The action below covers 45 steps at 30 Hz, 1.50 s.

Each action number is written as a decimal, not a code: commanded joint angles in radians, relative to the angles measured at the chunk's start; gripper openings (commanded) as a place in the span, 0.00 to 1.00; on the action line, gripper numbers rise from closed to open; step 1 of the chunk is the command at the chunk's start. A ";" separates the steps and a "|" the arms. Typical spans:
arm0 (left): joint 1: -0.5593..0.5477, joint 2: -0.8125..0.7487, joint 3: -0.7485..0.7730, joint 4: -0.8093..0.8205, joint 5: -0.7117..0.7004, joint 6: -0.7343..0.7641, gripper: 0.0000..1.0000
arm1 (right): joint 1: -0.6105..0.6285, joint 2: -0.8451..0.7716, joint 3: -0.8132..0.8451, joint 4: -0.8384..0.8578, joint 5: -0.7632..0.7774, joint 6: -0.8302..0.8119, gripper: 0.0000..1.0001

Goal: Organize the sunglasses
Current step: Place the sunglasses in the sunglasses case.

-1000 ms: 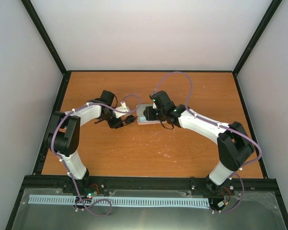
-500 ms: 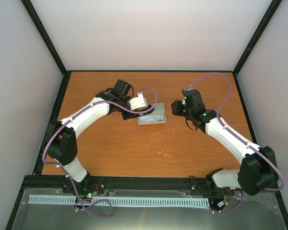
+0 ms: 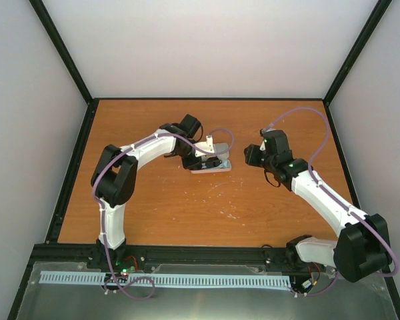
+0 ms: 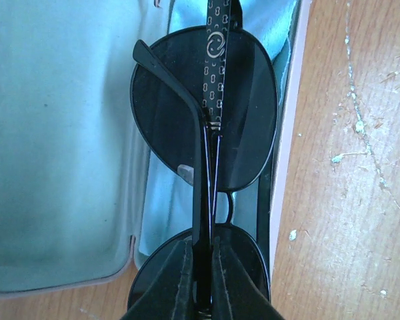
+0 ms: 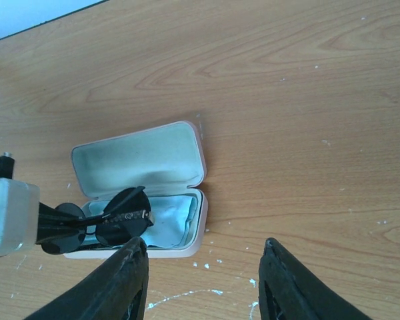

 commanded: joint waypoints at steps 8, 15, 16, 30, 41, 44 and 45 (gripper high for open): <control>-0.034 0.037 0.083 -0.013 0.049 0.000 0.01 | -0.036 -0.005 -0.012 0.031 -0.049 -0.023 0.46; -0.055 0.084 0.058 0.011 0.075 -0.016 0.01 | -0.037 0.009 -0.017 0.043 -0.070 -0.021 0.46; -0.057 0.085 0.050 0.017 0.075 -0.018 0.01 | -0.037 0.008 -0.018 0.043 -0.068 -0.024 0.46; -0.059 0.091 -0.035 0.113 0.056 -0.020 0.01 | -0.039 0.026 -0.034 0.059 -0.077 -0.027 0.46; -0.060 0.177 0.093 0.090 0.043 0.012 0.01 | -0.041 0.042 -0.037 0.064 -0.080 -0.035 0.46; -0.060 0.174 0.086 0.107 0.020 0.021 0.01 | -0.041 0.047 -0.039 0.070 -0.085 -0.034 0.46; -0.060 0.170 0.078 0.118 0.008 0.022 0.01 | -0.041 0.049 -0.040 0.073 -0.086 -0.032 0.46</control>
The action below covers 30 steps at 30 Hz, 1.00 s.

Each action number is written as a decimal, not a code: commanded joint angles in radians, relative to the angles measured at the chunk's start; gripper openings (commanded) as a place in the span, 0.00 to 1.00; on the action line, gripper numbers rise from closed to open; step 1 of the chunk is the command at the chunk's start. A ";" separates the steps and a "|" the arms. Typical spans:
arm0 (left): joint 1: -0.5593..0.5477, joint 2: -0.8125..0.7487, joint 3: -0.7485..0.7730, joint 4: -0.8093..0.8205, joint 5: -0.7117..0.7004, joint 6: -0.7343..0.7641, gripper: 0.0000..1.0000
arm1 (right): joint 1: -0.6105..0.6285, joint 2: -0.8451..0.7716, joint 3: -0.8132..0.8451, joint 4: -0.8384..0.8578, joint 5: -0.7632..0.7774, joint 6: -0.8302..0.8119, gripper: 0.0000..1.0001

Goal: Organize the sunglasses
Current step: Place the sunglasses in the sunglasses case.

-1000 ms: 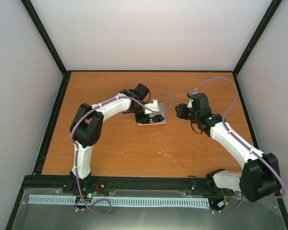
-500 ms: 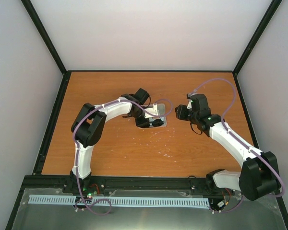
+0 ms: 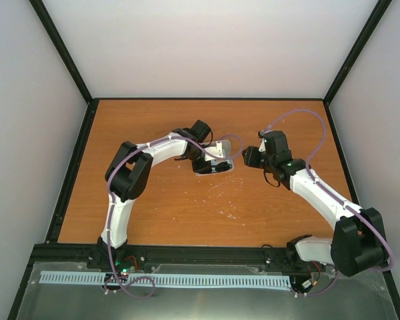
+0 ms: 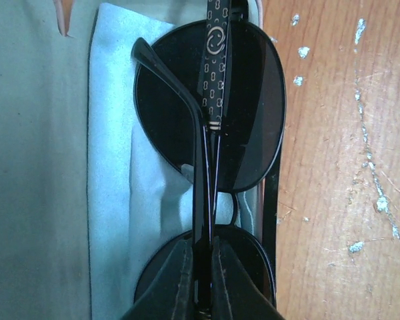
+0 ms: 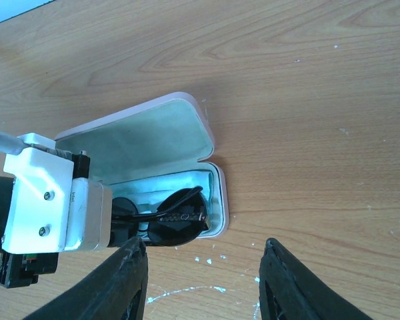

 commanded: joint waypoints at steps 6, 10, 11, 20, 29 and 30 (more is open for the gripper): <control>-0.008 -0.009 -0.052 0.115 -0.095 0.014 0.01 | -0.008 0.030 -0.020 0.050 -0.027 -0.001 0.46; -0.008 -0.051 -0.096 0.151 -0.099 0.004 0.01 | -0.009 0.049 -0.034 0.082 -0.056 0.007 0.45; -0.008 -0.060 -0.102 0.157 -0.098 0.002 0.01 | -0.009 0.060 -0.039 0.098 -0.067 0.011 0.44; -0.008 -0.077 -0.121 0.170 -0.109 -0.011 0.01 | -0.007 0.262 0.000 0.169 -0.147 0.038 0.38; -0.009 -0.054 -0.142 0.202 -0.155 -0.003 0.02 | -0.005 0.344 0.054 0.189 -0.168 0.032 0.39; -0.010 -0.053 -0.149 0.211 -0.163 -0.001 0.02 | -0.003 0.349 0.054 0.194 -0.173 0.031 0.38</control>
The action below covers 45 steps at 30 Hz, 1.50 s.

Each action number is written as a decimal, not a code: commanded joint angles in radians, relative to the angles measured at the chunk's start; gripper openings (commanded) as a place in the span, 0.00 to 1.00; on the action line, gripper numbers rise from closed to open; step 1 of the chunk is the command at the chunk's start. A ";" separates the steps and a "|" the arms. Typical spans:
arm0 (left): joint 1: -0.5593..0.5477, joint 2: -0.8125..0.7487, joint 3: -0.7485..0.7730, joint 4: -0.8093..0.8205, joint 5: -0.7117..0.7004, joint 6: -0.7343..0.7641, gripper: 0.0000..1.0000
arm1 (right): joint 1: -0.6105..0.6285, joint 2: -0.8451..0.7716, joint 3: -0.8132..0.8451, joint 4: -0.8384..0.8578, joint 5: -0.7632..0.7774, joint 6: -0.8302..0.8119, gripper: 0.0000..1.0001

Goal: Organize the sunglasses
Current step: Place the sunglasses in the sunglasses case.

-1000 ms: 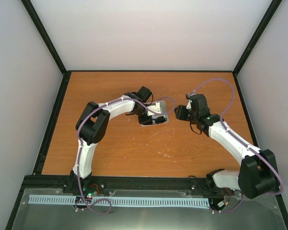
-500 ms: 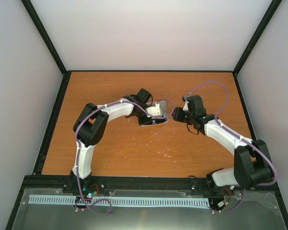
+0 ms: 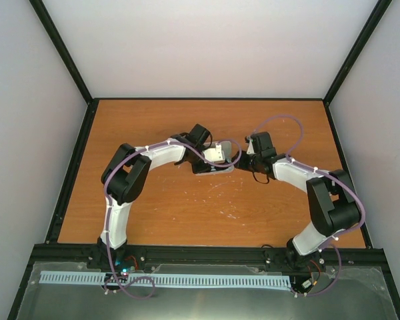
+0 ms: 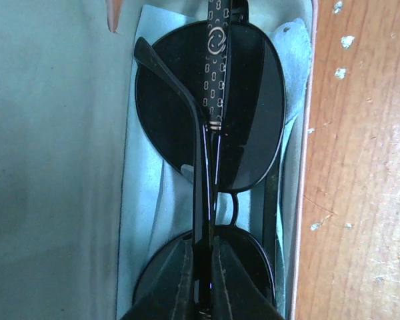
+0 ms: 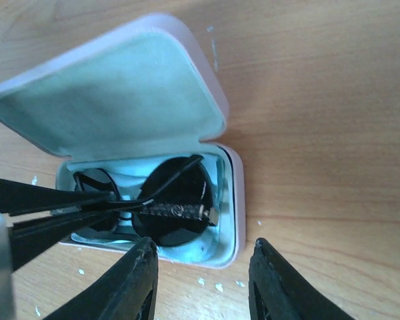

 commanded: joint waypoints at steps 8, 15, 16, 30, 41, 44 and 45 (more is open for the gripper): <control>-0.003 0.006 -0.036 0.043 -0.064 -0.015 0.13 | 0.045 0.062 0.056 0.045 -0.031 -0.015 0.38; -0.005 -0.013 -0.040 0.038 -0.060 -0.030 0.41 | 0.047 0.065 0.056 0.041 -0.024 -0.013 0.38; -0.006 -0.019 -0.044 0.038 -0.056 -0.033 0.42 | 0.046 0.071 0.056 0.043 -0.023 -0.011 0.38; -0.013 -0.068 -0.072 0.036 -0.039 -0.072 0.57 | 0.086 0.104 0.056 0.063 -0.023 0.028 0.32; -0.019 -0.043 -0.052 0.033 -0.021 -0.077 0.63 | 0.091 0.077 0.014 0.088 0.001 0.085 0.26; -0.022 -0.045 -0.047 0.033 -0.021 -0.077 0.63 | 0.095 0.117 0.042 0.075 0.001 0.081 0.25; -0.023 -0.045 -0.046 0.034 -0.023 -0.077 0.64 | 0.096 0.128 0.052 0.069 0.001 0.078 0.25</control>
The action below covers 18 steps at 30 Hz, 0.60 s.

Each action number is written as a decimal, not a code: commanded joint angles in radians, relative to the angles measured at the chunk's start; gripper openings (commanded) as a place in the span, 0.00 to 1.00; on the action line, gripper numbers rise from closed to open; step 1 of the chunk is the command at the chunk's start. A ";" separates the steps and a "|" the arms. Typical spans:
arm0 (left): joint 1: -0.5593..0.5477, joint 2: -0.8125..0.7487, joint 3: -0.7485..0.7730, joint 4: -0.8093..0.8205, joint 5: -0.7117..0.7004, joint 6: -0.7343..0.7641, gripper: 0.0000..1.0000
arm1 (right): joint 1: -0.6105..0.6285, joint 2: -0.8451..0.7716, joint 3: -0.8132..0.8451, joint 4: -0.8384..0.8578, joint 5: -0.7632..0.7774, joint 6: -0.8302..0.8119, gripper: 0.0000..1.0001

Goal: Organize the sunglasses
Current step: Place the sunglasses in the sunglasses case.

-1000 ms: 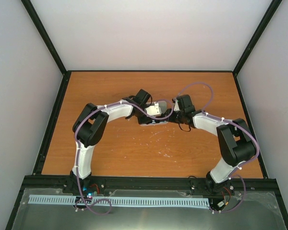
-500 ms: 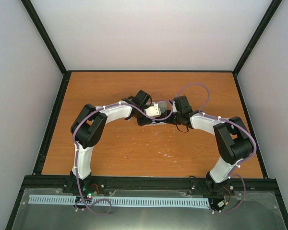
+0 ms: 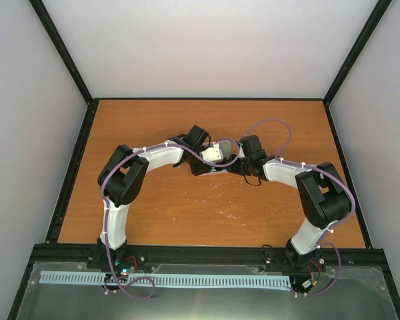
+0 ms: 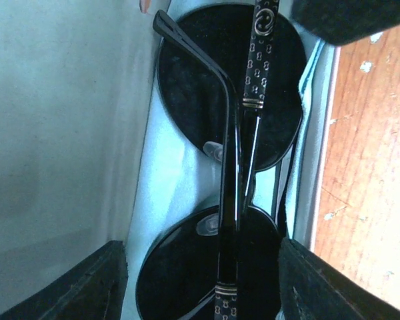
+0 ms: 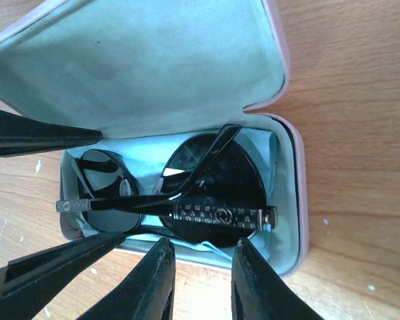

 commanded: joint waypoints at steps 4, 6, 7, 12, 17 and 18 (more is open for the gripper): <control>-0.015 -0.014 0.019 -0.028 0.014 -0.016 0.64 | 0.017 0.081 0.057 -0.022 0.015 0.002 0.25; -0.016 -0.018 0.017 -0.025 0.013 -0.017 0.66 | 0.021 0.091 0.053 -0.026 0.021 0.004 0.25; -0.016 -0.020 0.016 -0.024 0.012 -0.019 0.68 | 0.022 0.097 0.053 -0.029 0.023 0.005 0.25; -0.016 -0.039 0.011 -0.016 0.012 -0.023 0.73 | 0.026 0.131 0.054 -0.030 0.032 0.003 0.24; -0.016 -0.075 0.008 -0.013 0.027 -0.034 0.76 | 0.025 0.146 0.062 -0.034 0.042 -0.004 0.24; -0.016 -0.084 0.007 -0.015 0.035 -0.038 0.76 | 0.026 0.149 0.065 -0.038 0.045 -0.007 0.24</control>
